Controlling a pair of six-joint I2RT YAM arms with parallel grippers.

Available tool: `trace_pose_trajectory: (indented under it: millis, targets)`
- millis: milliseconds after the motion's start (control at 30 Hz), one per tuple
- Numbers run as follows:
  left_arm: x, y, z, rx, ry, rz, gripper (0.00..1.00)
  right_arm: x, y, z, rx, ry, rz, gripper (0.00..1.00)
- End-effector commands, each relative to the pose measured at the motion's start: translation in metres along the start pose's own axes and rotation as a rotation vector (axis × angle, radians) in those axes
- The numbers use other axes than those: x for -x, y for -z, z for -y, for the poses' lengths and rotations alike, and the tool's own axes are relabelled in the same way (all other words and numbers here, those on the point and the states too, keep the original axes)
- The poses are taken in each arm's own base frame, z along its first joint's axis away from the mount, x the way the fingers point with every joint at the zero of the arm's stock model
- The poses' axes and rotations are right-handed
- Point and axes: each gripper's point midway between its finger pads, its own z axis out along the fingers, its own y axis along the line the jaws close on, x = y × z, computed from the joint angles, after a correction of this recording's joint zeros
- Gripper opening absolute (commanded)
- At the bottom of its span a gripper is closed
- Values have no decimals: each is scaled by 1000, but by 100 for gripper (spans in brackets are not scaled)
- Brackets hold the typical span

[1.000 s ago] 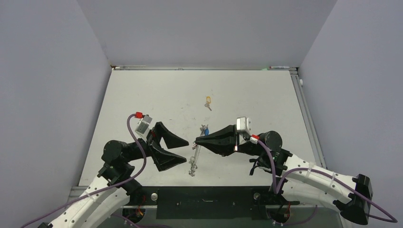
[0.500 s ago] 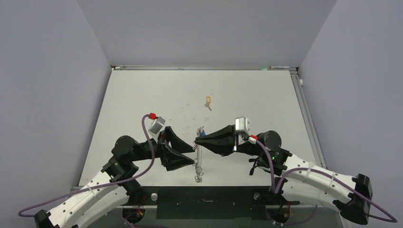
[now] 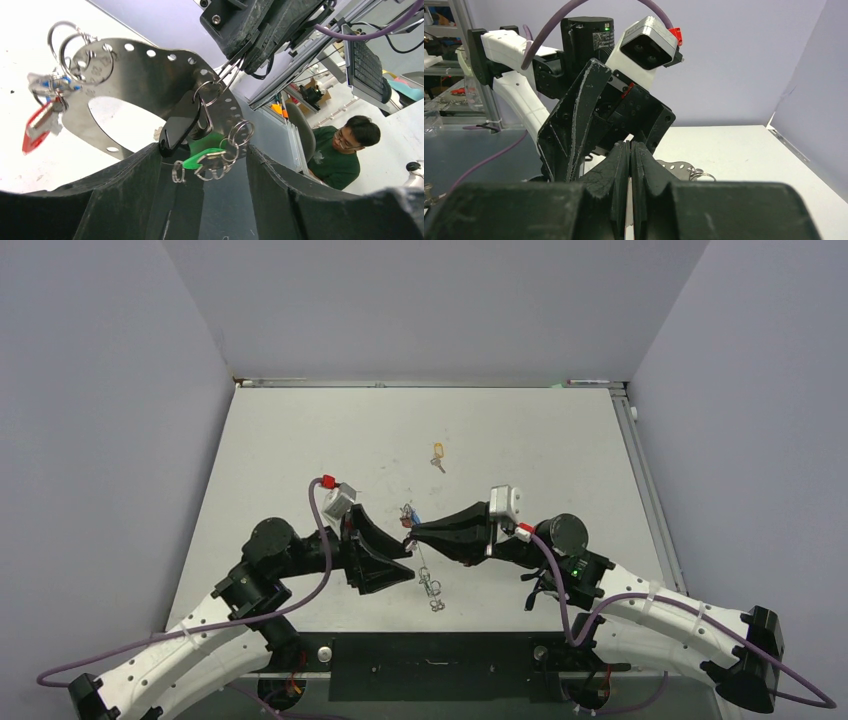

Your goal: Put the keys on the keyring

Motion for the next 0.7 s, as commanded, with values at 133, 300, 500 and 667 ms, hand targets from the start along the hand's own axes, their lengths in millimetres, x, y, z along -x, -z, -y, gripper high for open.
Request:
trace_pose_trajectory:
  millis: [133, 300, 500, 667]
  targets:
    - [21, 7, -4, 116, -95, 38, 66, 33, -5, 16, -76, 64, 72, 5]
    - [26, 21, -15, 223, -133, 56, 75, 28, -4, 32, -170, 50, 46, 5]
    - [36, 40, -28, 328, -220, 152, 88, 27, -2, 53, -300, 19, 45, 5]
    - [48, 48, -42, 380, -268, 283, 97, 32, 1, 72, -418, -12, 61, 5]
